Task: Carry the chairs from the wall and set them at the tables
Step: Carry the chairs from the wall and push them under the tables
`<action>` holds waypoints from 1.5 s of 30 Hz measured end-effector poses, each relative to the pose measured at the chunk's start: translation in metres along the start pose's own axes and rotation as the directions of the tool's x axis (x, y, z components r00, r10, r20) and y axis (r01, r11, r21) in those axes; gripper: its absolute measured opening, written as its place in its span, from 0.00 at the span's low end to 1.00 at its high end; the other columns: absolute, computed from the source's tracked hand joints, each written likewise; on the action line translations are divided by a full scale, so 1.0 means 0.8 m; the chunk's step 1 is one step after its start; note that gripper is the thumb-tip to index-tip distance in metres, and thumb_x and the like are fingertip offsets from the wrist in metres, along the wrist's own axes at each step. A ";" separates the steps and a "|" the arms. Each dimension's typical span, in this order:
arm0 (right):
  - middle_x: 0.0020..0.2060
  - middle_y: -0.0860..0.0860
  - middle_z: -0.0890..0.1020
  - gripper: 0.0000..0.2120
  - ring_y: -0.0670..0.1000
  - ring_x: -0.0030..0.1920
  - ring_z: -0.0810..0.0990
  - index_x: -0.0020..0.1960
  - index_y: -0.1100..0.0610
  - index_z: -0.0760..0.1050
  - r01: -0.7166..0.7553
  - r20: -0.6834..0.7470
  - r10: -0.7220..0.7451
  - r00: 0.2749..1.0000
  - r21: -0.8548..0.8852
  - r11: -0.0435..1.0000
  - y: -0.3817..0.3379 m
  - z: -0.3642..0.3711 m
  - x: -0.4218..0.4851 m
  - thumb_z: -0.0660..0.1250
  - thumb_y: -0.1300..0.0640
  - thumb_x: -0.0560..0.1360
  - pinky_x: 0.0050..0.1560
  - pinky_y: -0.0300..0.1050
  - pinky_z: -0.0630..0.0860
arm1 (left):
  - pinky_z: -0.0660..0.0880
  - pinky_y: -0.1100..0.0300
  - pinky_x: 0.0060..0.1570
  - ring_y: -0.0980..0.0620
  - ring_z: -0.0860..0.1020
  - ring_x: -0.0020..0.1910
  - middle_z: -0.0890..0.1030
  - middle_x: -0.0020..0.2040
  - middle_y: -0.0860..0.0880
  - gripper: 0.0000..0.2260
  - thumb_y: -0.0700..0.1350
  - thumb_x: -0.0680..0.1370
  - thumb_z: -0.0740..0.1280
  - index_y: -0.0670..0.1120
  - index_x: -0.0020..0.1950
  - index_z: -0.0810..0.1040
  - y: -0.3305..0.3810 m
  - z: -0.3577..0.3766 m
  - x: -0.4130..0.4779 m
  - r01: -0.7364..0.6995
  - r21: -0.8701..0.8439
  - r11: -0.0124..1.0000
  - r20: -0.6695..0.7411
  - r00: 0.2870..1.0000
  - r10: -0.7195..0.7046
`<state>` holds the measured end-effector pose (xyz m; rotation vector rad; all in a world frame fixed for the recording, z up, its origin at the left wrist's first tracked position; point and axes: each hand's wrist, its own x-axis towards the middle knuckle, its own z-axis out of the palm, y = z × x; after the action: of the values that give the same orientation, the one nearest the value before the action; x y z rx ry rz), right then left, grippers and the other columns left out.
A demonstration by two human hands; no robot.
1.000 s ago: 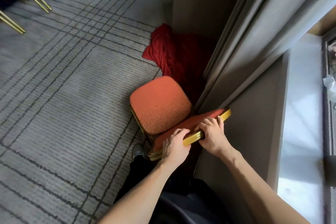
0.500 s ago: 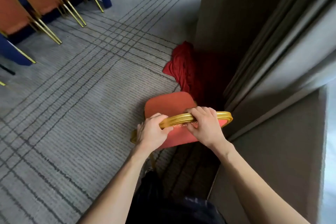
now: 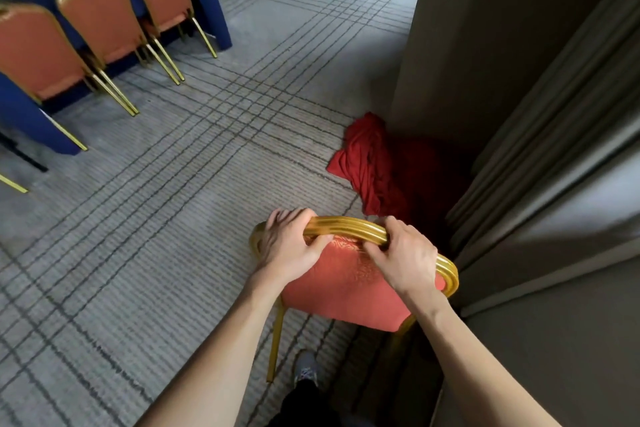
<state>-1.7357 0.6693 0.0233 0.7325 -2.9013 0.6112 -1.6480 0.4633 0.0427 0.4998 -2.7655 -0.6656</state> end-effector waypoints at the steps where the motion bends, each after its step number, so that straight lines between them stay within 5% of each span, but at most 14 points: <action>1: 0.43 0.45 0.82 0.17 0.52 0.45 0.82 0.56 0.48 0.77 -0.024 -0.001 0.024 1.000 -0.005 1.000 0.002 -0.002 0.009 0.68 0.40 0.73 0.41 0.48 0.75 | 0.65 0.51 0.60 0.50 0.75 0.51 0.81 0.46 0.54 0.13 0.59 0.74 0.73 0.52 0.48 0.77 0.001 0.004 0.009 -0.022 0.015 1.000 0.004 1.000 0.022; 7: 0.54 0.48 0.82 0.29 0.53 0.57 0.81 0.71 0.50 0.73 -0.141 -0.001 0.141 0.990 -0.026 0.990 0.005 -0.006 0.063 0.70 0.40 0.73 0.51 0.51 0.78 | 0.68 0.48 0.55 0.45 0.79 0.53 0.82 0.48 0.53 0.16 0.66 0.74 0.66 0.54 0.45 0.69 0.006 0.013 0.077 -0.008 0.056 0.998 0.127 0.992 0.001; 12: 0.57 0.47 0.81 0.21 0.52 0.63 0.77 0.62 0.48 0.80 -0.182 -0.039 0.180 0.983 -0.062 0.981 0.004 -0.006 0.089 0.70 0.40 0.74 0.54 0.51 0.77 | 0.70 0.47 0.57 0.42 0.80 0.55 0.83 0.51 0.49 0.21 0.68 0.72 0.66 0.52 0.48 0.74 0.009 0.023 0.115 0.004 0.109 0.994 0.159 0.987 -0.021; 21: 0.34 0.50 0.82 0.18 0.58 0.40 0.83 0.40 0.52 0.77 -0.318 -0.056 0.313 0.948 -0.154 0.936 0.008 -0.002 0.146 0.69 0.37 0.71 0.34 0.46 0.66 | 0.70 0.45 0.62 0.43 0.80 0.56 0.83 0.56 0.52 0.22 0.67 0.69 0.66 0.54 0.53 0.82 0.009 0.044 0.167 0.003 0.116 0.993 0.083 0.996 -0.013; 27: 0.25 0.48 0.77 0.21 0.55 0.29 0.80 0.32 0.53 0.73 -0.277 -0.186 0.253 0.949 -0.117 0.954 0.022 0.015 0.196 0.62 0.35 0.68 0.29 0.42 0.64 | 0.73 0.49 0.50 0.37 0.82 0.50 0.86 0.48 0.44 0.23 0.69 0.69 0.68 0.50 0.47 0.80 0.020 0.045 0.217 0.096 0.197 0.976 0.107 0.987 -0.118; 32: 0.26 0.49 0.78 0.19 0.56 0.31 0.81 0.33 0.52 0.74 -0.290 -0.103 0.278 0.955 -0.137 0.947 0.039 0.016 0.277 0.74 0.38 0.68 0.31 0.42 0.63 | 0.74 0.50 0.47 0.37 0.83 0.48 0.86 0.44 0.43 0.24 0.70 0.68 0.67 0.49 0.43 0.78 0.019 0.058 0.302 0.049 0.223 0.974 0.125 0.989 -0.079; 37: 0.37 0.51 0.85 0.21 0.57 0.42 0.85 0.43 0.49 0.80 -0.284 0.022 0.293 0.956 -0.182 0.941 0.050 0.011 0.343 0.65 0.32 0.72 0.38 0.46 0.67 | 0.75 0.51 0.48 0.39 0.83 0.47 0.85 0.39 0.44 0.25 0.71 0.67 0.67 0.49 0.38 0.77 0.014 0.057 0.371 0.033 0.154 0.987 0.226 0.972 -0.068; 45: 0.43 0.52 0.87 0.20 0.58 0.48 0.85 0.48 0.48 0.81 -0.083 0.183 0.116 0.976 -0.180 0.980 0.025 0.026 0.449 0.63 0.33 0.72 0.44 0.47 0.73 | 0.76 0.51 0.45 0.39 0.83 0.45 0.84 0.37 0.43 0.24 0.67 0.67 0.74 0.46 0.37 0.78 -0.015 0.034 0.421 0.196 0.148 0.969 0.124 0.969 -0.215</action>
<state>-2.0614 0.5201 0.0615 0.6610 -3.1335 0.3077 -1.9601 0.3347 0.0682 0.8077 -2.9302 -0.5796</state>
